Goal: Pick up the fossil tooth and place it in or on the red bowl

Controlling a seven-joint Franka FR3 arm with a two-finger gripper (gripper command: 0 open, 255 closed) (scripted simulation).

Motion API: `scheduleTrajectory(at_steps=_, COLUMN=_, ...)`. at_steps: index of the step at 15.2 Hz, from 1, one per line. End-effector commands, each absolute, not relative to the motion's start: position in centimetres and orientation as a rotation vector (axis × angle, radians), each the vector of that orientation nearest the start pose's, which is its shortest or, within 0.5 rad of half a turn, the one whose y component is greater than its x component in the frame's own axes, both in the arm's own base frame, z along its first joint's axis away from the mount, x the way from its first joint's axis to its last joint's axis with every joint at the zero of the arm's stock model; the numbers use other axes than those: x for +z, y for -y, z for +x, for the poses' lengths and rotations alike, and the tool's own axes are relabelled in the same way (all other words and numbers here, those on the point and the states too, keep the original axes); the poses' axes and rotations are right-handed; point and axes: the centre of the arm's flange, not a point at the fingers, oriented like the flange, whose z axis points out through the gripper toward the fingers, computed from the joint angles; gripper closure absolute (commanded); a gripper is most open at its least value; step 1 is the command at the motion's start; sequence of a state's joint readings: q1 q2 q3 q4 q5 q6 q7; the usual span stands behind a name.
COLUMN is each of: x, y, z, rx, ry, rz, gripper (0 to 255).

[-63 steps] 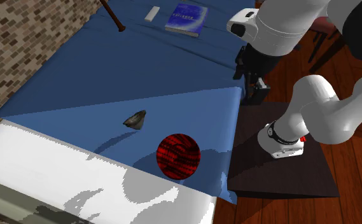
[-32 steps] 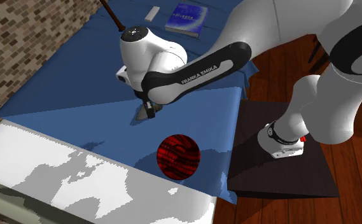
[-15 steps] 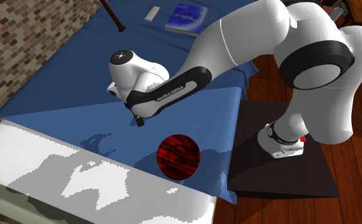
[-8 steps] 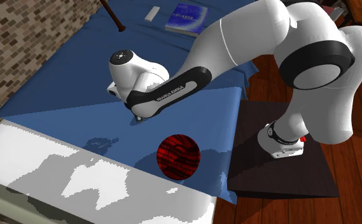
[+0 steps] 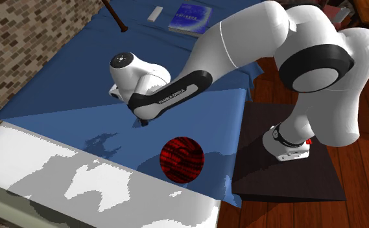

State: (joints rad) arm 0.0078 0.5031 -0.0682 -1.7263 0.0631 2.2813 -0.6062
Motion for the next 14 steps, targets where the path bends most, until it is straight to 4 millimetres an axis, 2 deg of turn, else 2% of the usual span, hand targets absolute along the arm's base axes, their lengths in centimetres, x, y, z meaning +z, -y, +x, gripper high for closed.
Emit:
scheduleTrajectory(at_steps=1, x=28.3, y=4.2, z=68.3, rx=-0.011, ry=0.964, rz=-3.04, gripper=0)
scheduleTrajectory(at_steps=4, x=26.1, y=5.6, z=69.8, rx=0.105, ry=1.204, rz=-3.022, gripper=0)
scheduleTrajectory(at_steps=11, x=22.4, y=6.1, z=69.8, rx=0.105, ry=1.204, rz=-3.022, gripper=0)
scheduleTrajectory(at_steps=14, x=22.1, y=6.1, z=69.8, rx=0.105, ry=1.204, rz=-3.022, gripper=0)
